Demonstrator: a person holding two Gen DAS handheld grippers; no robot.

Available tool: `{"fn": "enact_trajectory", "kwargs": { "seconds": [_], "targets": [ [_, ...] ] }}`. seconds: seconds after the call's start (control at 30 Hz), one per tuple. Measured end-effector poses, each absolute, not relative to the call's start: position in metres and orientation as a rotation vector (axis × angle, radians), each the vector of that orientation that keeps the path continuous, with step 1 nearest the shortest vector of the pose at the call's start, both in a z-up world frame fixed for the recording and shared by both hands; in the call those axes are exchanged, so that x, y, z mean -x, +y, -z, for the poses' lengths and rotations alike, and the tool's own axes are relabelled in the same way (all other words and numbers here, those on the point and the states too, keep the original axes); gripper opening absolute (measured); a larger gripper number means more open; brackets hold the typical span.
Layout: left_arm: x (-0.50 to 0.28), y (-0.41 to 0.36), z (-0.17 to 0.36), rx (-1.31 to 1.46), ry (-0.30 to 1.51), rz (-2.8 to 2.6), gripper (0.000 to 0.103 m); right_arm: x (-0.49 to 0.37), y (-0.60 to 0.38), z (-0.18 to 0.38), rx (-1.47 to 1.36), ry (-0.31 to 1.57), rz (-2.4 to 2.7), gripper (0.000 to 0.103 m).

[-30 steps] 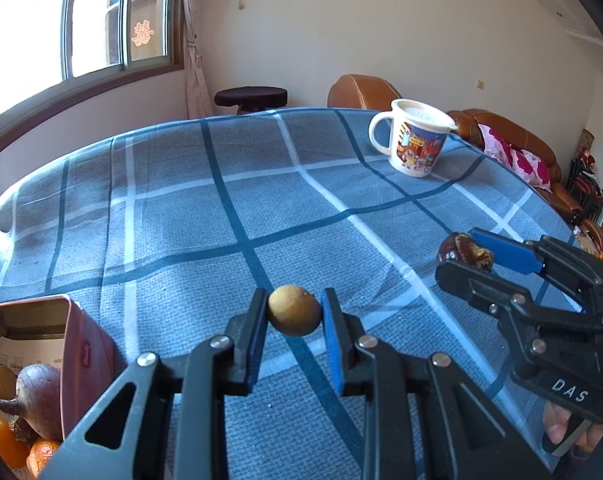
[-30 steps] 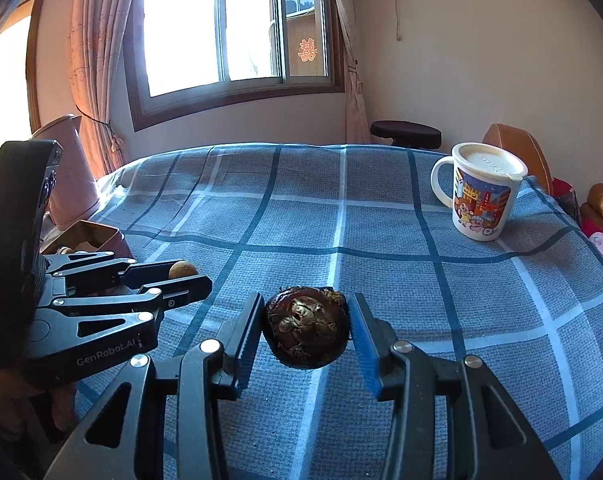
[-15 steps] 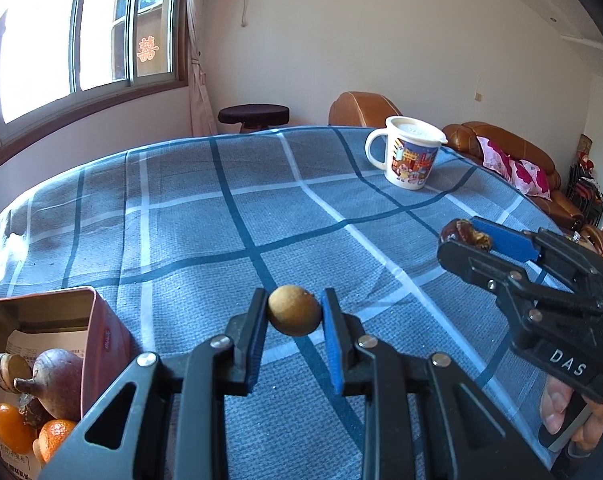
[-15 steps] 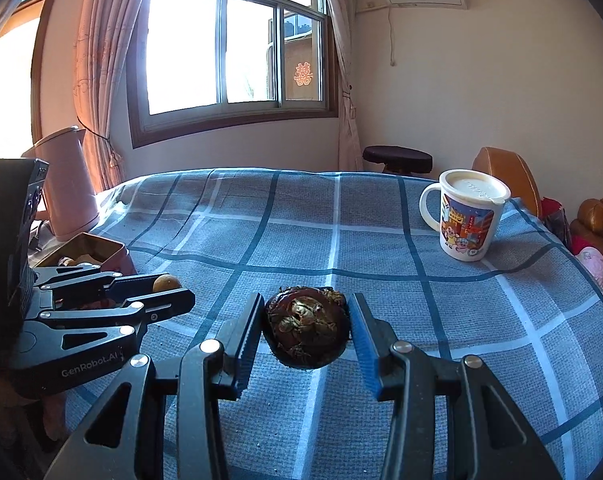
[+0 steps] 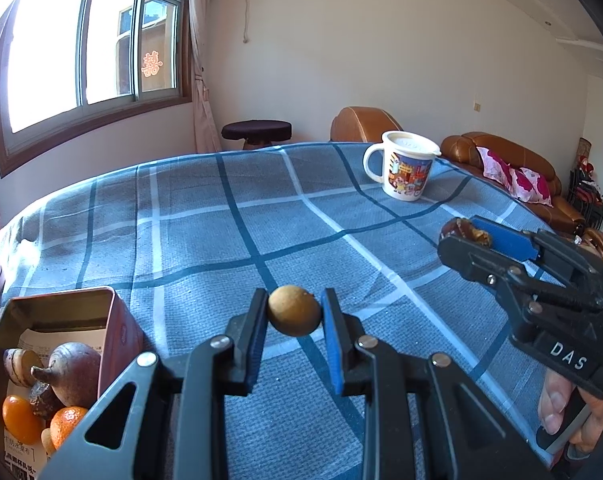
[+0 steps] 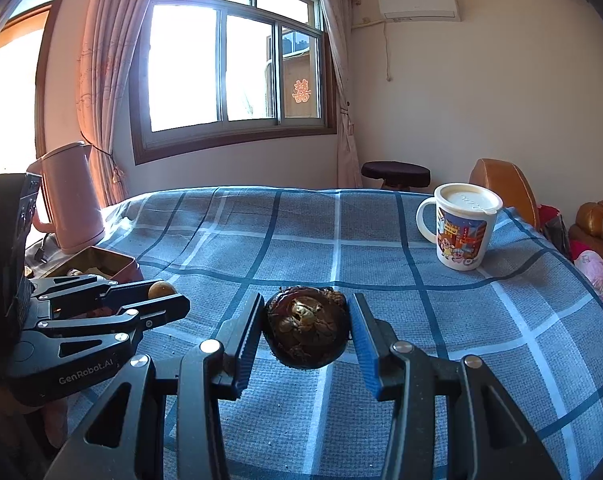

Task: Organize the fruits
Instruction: 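Lift the small brown fruit with the left tool while the right tool lifts the chocolate ball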

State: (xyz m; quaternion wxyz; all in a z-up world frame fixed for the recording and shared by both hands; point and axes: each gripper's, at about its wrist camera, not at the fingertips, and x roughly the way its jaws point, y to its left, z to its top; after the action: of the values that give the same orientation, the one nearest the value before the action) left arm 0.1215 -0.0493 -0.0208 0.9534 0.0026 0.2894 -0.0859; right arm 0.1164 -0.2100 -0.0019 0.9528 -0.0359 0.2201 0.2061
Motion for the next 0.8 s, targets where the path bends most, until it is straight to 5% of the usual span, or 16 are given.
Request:
{"fn": "enact_trajectory", "kwargs": {
  "seconds": [0.8],
  "targets": [
    [-0.095, -0.040, 0.014, -0.002, 0.522, 0.168, 0.028, -0.090, -0.195, -0.002, 0.099, 0.375, -0.443, 0.045]
  ]
}}
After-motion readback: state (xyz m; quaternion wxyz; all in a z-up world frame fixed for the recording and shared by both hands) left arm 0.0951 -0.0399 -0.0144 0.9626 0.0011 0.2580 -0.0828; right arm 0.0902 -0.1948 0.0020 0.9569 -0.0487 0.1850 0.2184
